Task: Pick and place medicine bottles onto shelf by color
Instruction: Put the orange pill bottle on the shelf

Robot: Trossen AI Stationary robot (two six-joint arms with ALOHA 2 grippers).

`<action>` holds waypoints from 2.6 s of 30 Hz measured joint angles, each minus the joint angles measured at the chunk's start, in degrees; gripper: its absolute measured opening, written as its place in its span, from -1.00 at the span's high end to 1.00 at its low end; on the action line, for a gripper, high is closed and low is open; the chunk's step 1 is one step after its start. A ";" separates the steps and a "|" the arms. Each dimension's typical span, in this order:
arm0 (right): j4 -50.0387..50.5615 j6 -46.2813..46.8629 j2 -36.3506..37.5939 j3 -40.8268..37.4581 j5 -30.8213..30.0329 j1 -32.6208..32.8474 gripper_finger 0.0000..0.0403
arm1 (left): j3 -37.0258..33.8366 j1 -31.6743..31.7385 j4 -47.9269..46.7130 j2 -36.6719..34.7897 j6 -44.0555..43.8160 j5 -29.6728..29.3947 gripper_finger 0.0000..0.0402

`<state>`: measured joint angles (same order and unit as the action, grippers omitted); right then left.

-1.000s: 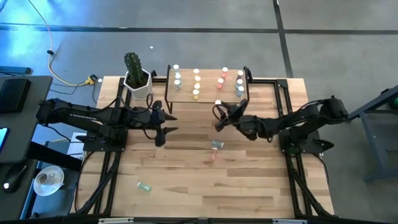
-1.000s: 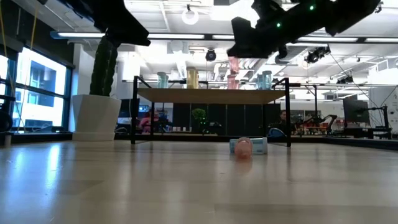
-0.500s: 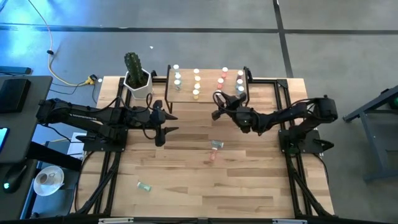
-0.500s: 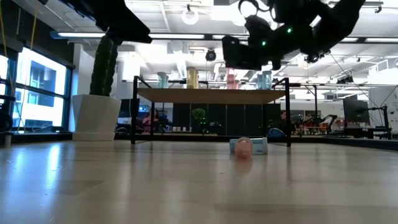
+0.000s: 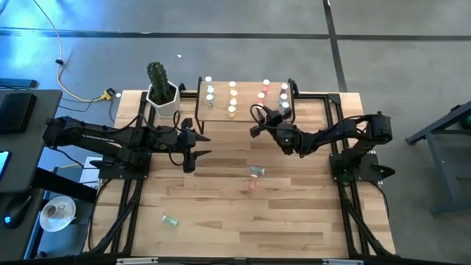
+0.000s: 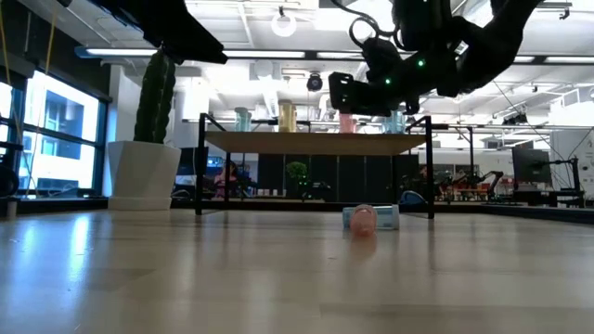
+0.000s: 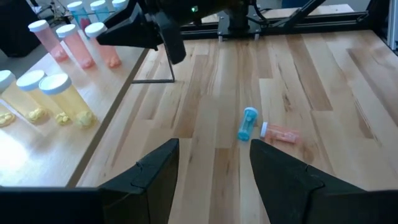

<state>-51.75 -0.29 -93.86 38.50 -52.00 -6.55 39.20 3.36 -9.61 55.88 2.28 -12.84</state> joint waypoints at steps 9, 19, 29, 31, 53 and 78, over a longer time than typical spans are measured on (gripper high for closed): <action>0.75 -1.18 0.09 0.07 -0.09 0.04 0.54 | 0.00 0.00 0.00 0.00 -0.10 0.00 0.06; 1.71 -1.08 0.09 0.07 -2.95 0.17 0.37 | 0.00 0.00 0.00 0.00 -0.11 0.00 0.06; 1.09 -0.97 0.09 0.07 -2.93 0.22 0.35 | 0.00 0.00 0.00 0.00 -0.11 0.00 0.06; 1.07 -0.10 0.09 0.07 -2.89 0.22 0.35 | 0.00 0.00 0.00 0.00 -0.11 0.00 0.06; 0.87 2.37 0.09 0.07 -1.43 0.22 0.22 | 0.00 0.00 0.04 0.00 -0.11 0.02 0.06; 1.21 -1.47 5.53 0.34 -3.52 3.83 0.08 | 0.00 -0.01 0.04 0.00 -0.59 0.04 0.06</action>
<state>-50.53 -1.76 -88.34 38.84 -55.53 -2.72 39.20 3.34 -9.56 55.88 1.69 -12.80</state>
